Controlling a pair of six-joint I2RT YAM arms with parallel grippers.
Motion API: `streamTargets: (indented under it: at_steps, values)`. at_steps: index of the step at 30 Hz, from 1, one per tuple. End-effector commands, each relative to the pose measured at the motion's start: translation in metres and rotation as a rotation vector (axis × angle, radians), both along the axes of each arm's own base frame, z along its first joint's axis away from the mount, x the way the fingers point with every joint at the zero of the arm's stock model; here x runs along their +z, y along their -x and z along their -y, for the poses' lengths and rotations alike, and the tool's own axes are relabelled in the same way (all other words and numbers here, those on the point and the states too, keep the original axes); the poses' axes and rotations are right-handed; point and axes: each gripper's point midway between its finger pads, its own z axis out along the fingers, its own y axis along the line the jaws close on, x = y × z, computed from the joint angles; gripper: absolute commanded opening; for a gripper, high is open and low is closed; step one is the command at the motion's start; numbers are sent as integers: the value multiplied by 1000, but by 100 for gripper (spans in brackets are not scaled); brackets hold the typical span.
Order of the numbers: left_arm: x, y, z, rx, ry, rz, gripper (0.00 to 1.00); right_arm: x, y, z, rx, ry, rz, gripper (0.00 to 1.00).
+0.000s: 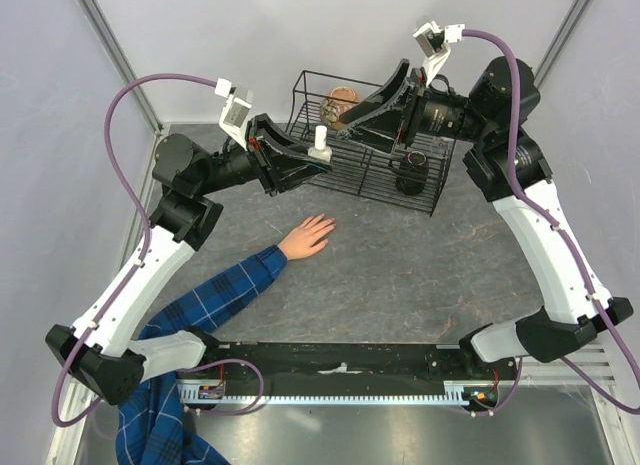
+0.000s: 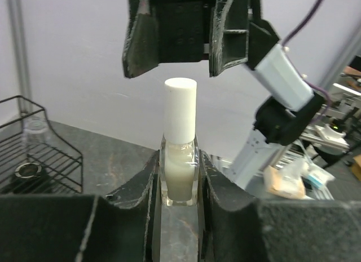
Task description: Paint the nails
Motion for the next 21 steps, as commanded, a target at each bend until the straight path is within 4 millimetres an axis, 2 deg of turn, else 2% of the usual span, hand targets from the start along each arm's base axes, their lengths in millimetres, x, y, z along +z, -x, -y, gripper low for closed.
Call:
streamTargets:
  at_steps: [1,3,8,17,21]
  values:
    - [15,26,0,-161,37,-26,2,13,24,-3,157,-42,55,61]
    - [17,26,0,-173,38,-29,2,9,23,-5,165,-38,49,62]
    - [18,21,2,-174,40,-57,2,3,20,-13,185,-30,38,54]
    - [18,15,4,-173,43,-83,2,-9,16,-25,203,-9,23,53]
    - [19,15,4,-172,45,-77,2,-15,14,-27,205,3,8,45]
